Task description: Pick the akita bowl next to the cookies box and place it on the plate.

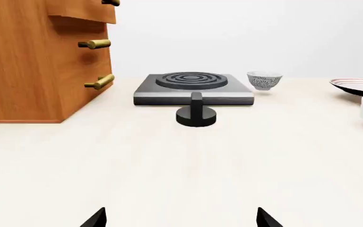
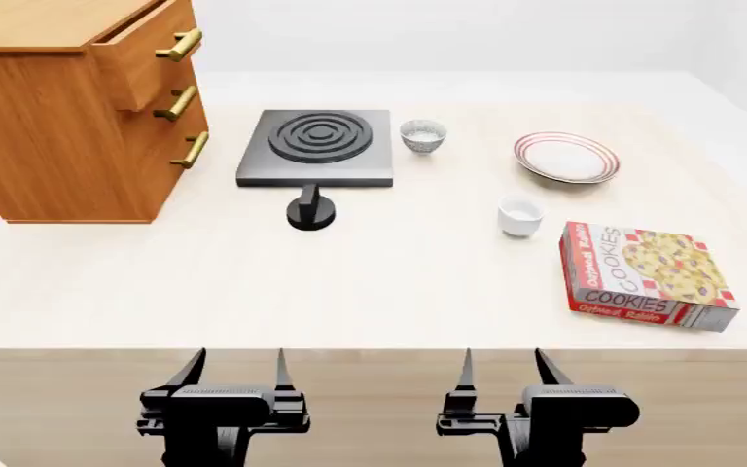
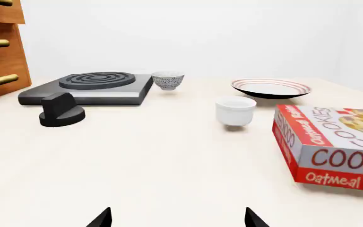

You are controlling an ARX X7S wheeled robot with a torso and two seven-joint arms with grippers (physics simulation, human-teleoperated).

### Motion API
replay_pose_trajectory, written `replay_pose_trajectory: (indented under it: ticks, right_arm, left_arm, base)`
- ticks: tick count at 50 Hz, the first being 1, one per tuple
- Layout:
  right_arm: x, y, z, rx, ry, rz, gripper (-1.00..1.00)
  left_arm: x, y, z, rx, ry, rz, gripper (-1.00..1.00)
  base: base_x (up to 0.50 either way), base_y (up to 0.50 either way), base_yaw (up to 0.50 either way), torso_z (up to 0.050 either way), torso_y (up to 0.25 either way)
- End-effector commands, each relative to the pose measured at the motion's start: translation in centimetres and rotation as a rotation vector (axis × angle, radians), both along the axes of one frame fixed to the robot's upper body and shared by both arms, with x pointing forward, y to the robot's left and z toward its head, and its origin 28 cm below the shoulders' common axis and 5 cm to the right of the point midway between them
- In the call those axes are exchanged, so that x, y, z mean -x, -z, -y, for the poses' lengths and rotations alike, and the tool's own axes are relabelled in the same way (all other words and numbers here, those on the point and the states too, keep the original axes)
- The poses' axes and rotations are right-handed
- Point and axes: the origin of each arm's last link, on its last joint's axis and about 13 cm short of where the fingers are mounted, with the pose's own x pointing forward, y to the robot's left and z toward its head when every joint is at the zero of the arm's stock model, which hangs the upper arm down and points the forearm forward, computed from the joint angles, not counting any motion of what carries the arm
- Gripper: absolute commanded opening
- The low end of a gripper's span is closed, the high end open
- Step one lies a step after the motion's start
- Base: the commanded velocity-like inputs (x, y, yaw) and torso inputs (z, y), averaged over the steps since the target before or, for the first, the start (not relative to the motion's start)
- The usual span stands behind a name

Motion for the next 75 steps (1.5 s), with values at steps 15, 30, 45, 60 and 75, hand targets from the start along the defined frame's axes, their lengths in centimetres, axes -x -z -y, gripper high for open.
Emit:
replay_pose_trajectory:
  ticks: [15, 30, 45, 60, 75]
  right_arm:
    - [-0.1, -0.1, -0.4, 0.036, -0.073, 0.015, 1.00]
    - [2.4, -1.7, -0.6, 0.071, -0.112, 0.092, 1.00]
    - [3.9, -1.9, -0.5, 0.064, -0.122, 0.146, 1.00]
    - [4.1, -2.1, -0.7, 0.074, -0.109, 0.156, 1.00]
    - [4.0, -2.1, -0.6, 0.069, -0.106, 0.157, 1.00]
  left_arm:
    - [0.1, -0.5, -0.1, 0.006, -0.030, 0.041, 1.00]
    - [2.3, -2.1, -0.3, 0.011, -0.036, 0.139, 1.00]
    - [3.1, -1.5, -0.5, 0.032, -0.030, 0.148, 1.00]
    - [3.6, -1.6, -0.7, 0.022, -0.026, 0.155, 1.00]
    - [3.6, -1.5, -0.7, 0.021, -0.025, 0.149, 1.00]
  base:
    - [0.00, 0.00, 0.00, 0.000, 0.000]
    - [0.00, 0.00, 0.00, 0.000, 0.000]
    - [-0.08, -0.47, 0.00, 0.000, 0.000]
    - [-0.08, -0.50, 0.00, 0.000, 0.000]
    - [-0.08, -0.50, 0.00, 0.000, 0.000]
